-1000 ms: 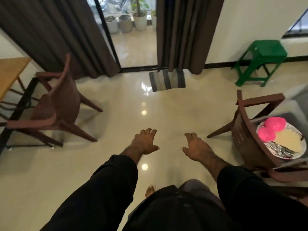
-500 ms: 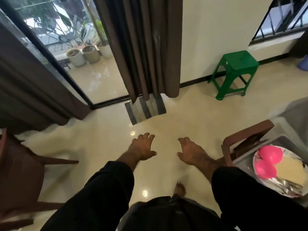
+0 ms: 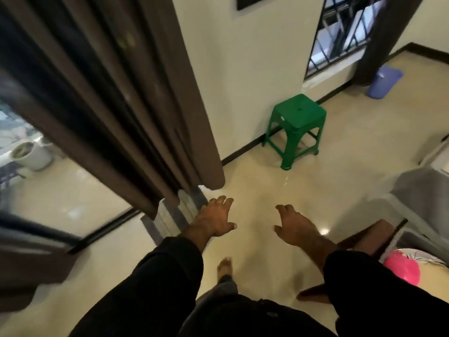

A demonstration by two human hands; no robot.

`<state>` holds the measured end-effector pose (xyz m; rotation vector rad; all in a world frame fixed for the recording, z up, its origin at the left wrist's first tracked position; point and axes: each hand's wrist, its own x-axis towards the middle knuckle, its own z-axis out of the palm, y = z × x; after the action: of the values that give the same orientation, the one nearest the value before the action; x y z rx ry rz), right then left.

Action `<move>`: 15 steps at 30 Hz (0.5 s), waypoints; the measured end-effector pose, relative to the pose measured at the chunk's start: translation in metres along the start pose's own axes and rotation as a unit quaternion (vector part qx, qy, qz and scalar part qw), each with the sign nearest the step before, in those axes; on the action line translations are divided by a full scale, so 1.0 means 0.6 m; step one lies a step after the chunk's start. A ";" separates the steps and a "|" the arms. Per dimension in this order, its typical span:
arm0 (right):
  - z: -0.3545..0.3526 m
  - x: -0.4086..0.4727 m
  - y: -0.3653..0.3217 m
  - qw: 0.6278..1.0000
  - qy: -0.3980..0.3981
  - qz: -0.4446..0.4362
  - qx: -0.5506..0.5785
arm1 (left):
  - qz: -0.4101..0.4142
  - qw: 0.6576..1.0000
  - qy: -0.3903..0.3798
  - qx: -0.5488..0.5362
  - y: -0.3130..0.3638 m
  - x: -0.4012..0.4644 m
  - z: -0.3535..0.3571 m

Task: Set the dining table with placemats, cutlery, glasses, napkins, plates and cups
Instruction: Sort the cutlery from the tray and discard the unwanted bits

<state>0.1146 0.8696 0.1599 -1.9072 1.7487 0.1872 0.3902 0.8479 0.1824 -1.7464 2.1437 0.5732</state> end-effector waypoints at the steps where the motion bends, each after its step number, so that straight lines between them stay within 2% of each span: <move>1: -0.012 0.029 0.009 1.000 0.003 0.020 0.016 | 0.020 1.000 -0.008 0.015 -0.003 0.046 -0.022; 4: -0.058 0.099 0.027 0.994 0.028 0.082 0.071 | 0.075 0.994 -0.030 0.069 0.003 0.170 -0.091; 8: -0.122 0.151 0.075 0.977 0.065 0.155 0.131 | 0.159 0.980 -0.043 0.113 0.069 0.315 -0.188; 11: -0.167 0.205 0.148 0.963 0.080 0.209 0.150 | 0.224 0.962 -0.034 0.153 0.142 0.436 -0.252; 15: -0.228 0.297 0.264 0.946 0.096 0.253 0.179 | 0.252 0.952 -0.032 0.169 0.254 0.598 -0.311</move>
<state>-0.0448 0.6459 0.1487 -1.2289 2.2032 -0.1321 0.1694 0.4764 0.1882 -0.9897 2.4710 0.3397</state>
